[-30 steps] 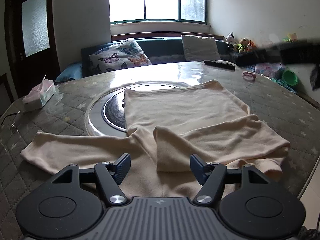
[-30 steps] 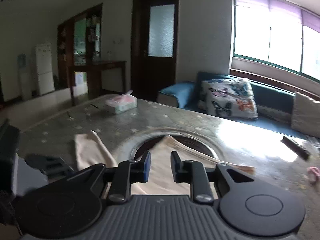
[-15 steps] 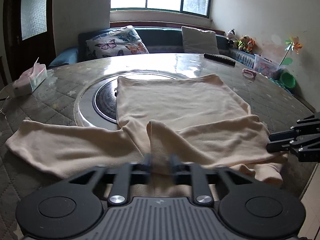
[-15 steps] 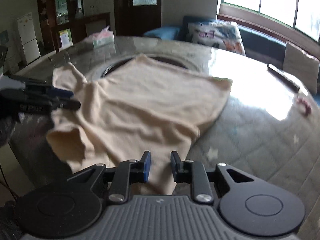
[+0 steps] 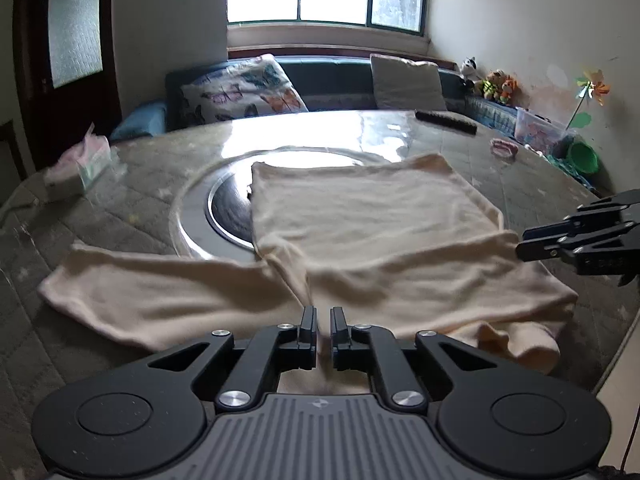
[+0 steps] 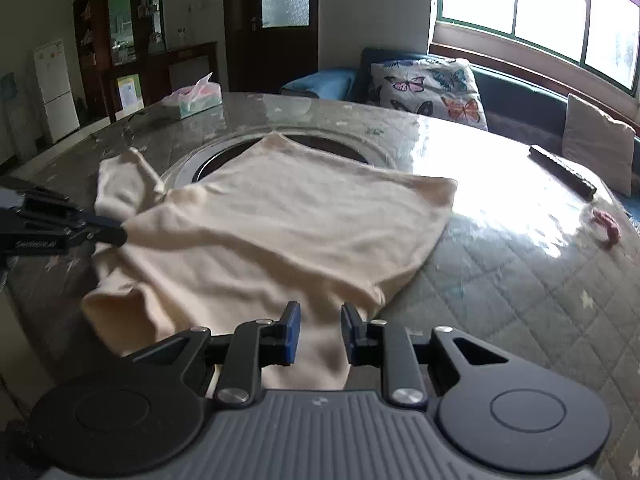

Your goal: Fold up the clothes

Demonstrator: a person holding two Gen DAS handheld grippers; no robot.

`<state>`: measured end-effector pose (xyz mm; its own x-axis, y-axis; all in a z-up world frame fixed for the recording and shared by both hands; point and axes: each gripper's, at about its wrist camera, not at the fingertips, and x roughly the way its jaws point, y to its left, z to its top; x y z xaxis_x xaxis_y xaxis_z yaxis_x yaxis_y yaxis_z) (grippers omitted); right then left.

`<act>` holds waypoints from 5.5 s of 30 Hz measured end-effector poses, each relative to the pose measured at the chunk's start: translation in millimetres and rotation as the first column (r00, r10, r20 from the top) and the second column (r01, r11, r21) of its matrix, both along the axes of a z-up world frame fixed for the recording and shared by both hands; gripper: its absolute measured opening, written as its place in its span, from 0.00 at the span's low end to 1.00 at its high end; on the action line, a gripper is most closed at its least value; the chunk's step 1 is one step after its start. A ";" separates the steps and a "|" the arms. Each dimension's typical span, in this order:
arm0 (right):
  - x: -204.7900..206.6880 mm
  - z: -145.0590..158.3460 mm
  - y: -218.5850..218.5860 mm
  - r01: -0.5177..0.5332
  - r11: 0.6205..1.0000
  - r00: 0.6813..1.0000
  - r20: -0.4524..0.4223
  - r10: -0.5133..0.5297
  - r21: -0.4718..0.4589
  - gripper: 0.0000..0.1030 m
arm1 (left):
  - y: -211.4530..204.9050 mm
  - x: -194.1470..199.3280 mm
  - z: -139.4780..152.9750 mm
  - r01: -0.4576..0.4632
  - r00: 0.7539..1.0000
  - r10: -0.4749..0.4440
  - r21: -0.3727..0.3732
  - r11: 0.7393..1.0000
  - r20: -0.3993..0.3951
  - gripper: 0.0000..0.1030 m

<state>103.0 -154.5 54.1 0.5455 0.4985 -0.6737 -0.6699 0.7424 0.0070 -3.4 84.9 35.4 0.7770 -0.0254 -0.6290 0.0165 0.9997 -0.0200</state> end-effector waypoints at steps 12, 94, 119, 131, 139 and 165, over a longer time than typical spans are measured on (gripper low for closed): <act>20.2 -18.0 13.1 0.037 0.999 0.999 -0.016 -0.037 -0.006 0.18 | -11.1 33.0 -9.1 0.060 0.998 -0.060 -0.021 0.998 -0.017 0.09; -28.4 4.5 103.8 -0.283 0.958 0.958 0.058 0.281 0.037 0.24 | 159.1 14.2 5.8 -0.528 0.838 0.542 -0.163 0.834 0.060 0.03; 14.4 6.7 38.9 -0.062 0.956 0.979 -0.169 0.114 0.287 0.24 | -48.1 -4.6 2.4 0.224 0.972 -0.227 0.043 0.974 0.066 0.03; 24.3 -17.7 69.8 -0.044 0.958 0.948 -0.292 0.129 0.282 0.24 | -25.4 -11.7 1.9 0.194 0.978 -0.199 0.088 0.977 0.055 0.07; 30.1 -29.3 92.7 -0.027 0.972 0.949 -0.300 0.098 0.234 0.24 | 26.3 -21.8 -0.2 -0.059 0.997 0.054 0.086 0.995 0.059 0.43; -8.1 101.2 32.7 -0.092 0.947 0.994 0.085 0.069 0.306 0.05 | 20.4 -20.2 -25.1 -0.083 0.996 0.085 0.142 0.986 -0.004 0.64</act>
<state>94.9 -121.8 155.3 0.5366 0.7204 -0.4394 -0.7345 0.6551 0.1770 -23.6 105.2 10.3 0.7662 0.1297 -0.6294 -0.0671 0.9902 0.1223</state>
